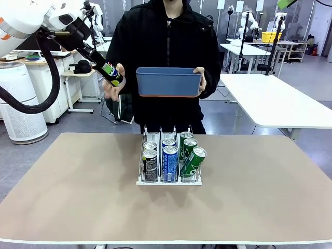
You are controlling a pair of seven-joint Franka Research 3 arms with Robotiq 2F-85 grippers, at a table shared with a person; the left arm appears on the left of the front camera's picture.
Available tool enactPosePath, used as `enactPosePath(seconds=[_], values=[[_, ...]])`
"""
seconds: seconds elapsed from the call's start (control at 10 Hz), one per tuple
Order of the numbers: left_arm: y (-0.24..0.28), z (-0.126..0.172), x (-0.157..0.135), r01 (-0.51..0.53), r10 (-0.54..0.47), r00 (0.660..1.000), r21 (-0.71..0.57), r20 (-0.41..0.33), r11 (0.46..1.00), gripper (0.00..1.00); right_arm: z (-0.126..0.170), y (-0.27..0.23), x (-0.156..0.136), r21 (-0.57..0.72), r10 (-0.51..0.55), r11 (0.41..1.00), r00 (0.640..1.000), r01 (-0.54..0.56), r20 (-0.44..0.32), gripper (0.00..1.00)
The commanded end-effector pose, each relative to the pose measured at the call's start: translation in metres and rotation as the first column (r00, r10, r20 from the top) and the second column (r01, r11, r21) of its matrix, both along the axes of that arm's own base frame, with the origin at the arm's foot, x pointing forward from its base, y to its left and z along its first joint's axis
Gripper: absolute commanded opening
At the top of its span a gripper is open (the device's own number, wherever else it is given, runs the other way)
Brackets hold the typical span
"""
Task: Fill the beverage cans into the dispenser.
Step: Place the picked Pepsi coke in the line of the Automatic Can Dispenser with the same cans.
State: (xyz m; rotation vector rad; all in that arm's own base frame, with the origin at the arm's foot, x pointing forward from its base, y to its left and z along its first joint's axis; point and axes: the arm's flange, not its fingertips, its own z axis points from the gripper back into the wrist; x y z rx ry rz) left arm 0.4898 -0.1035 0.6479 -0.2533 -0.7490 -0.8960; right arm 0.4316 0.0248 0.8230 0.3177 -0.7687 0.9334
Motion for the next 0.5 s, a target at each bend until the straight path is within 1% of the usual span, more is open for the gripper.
enactPosePath(seconds=[0.0, 0.2, 0.3, 0.4], values=[[0.0015, 0.0011, -0.0003, -0.002, 0.002, 1.000, -0.001, 0.002, 1.000, 0.01, -0.0010, 0.0004, -0.0023, -0.004, -0.005, 1.000, 1.000, 0.005, -0.006, 1.00], [0.0015, 0.0011, -0.0003, -0.002, 0.002, 1.000, -0.001, 0.002, 1.000, 0.01, -0.0010, 0.0004, -0.0023, -0.004, -0.005, 1.000, 1.000, 0.005, -0.006, 1.00], [0.0000, 0.0000, 0.0000, 0.000, 0.000, 1.000, 0.000, 0.000, 1.000, 0.58, -0.0010, 0.0004, -0.0023, -0.004, -0.005, 1.000, 1.000, 0.005, -0.006, 1.00], [-0.0081, -0.0006, -0.0035, -0.113, 0.117, 0.993, 0.100, -0.029, 0.988, 0.58, -0.0010, 0.0004, -0.0023, -0.004, -0.005, 1.000, 1.000, 0.005, -0.006, 1.00]])
